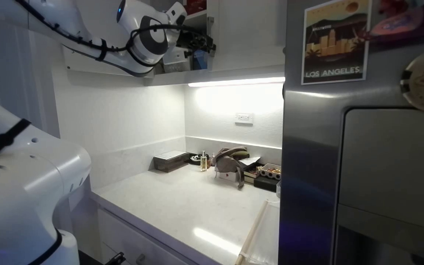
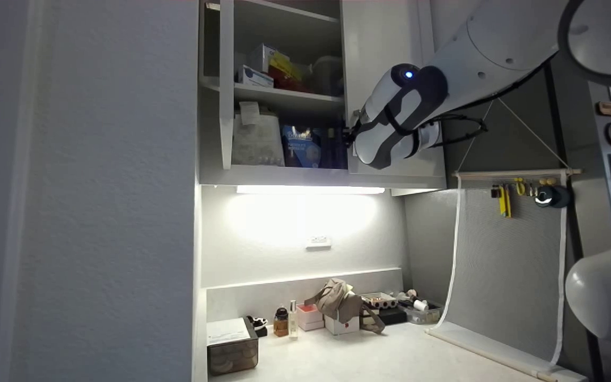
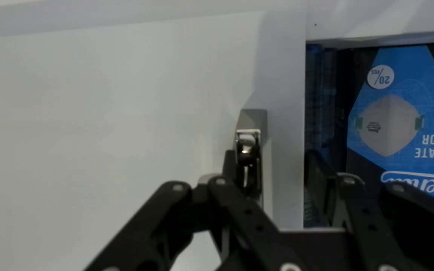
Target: Open the right cupboard door, take the brown bottle out of the cupboard, and put it on the counter
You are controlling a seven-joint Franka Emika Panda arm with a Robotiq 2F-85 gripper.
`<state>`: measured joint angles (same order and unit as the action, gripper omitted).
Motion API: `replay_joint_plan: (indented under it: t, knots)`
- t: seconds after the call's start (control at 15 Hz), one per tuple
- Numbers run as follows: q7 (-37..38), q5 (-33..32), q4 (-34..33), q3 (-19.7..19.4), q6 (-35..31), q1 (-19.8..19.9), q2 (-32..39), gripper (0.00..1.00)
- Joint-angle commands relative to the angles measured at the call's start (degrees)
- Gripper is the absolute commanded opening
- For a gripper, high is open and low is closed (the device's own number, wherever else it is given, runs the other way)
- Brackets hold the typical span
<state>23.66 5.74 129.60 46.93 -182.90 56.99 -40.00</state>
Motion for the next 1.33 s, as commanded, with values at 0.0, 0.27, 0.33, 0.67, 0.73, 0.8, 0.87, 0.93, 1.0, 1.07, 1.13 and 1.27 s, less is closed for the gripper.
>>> replay_joint_plan:
  t: [0.0,0.27,0.33,0.67,0.73,0.8,0.87,0.93,1.0,1.07,1.13,1.27]
  knots:
    - [-3.6,-0.4,0.3,-5.8,6.9,-5.7,0.1,0.22]
    - [-7.1,-2.3,1.2,-16.1,15.3,-16.9,-0.5,0.22]
    - [-7.6,-3.2,1.0,-18.6,17.5,-19.6,-0.6,0.22]
    - [-7.7,-8.7,0.6,-28.4,25.1,-30.3,-1.2,0.22]
    - [-8.1,-9.3,0.5,-30.0,26.5,-32.1,-1.1,0.22]
    - [-9.0,-9.5,-0.1,-31.9,28.7,-34.6,-0.7,0.22]
    - [-10.1,-9.4,-0.8,-33.8,31.3,-36.9,-0.3,0.22]
    - [-11.1,-9.2,-1.9,-35.6,34.3,-39.0,0.1,0.22]
    - [-12.6,-8.7,-2.8,-37.7,37.1,-41.5,0.6,0.22]
    - [-13.7,-8.4,-4.1,-39.5,39.9,-43.4,0.9,0.22]
    - [-14.6,-8.2,-5.5,-41.1,42.8,-45.1,1.2,0.22]
    - [-15.5,-8.2,-8.1,-43.4,48.8,-47.4,1.4,0.22]
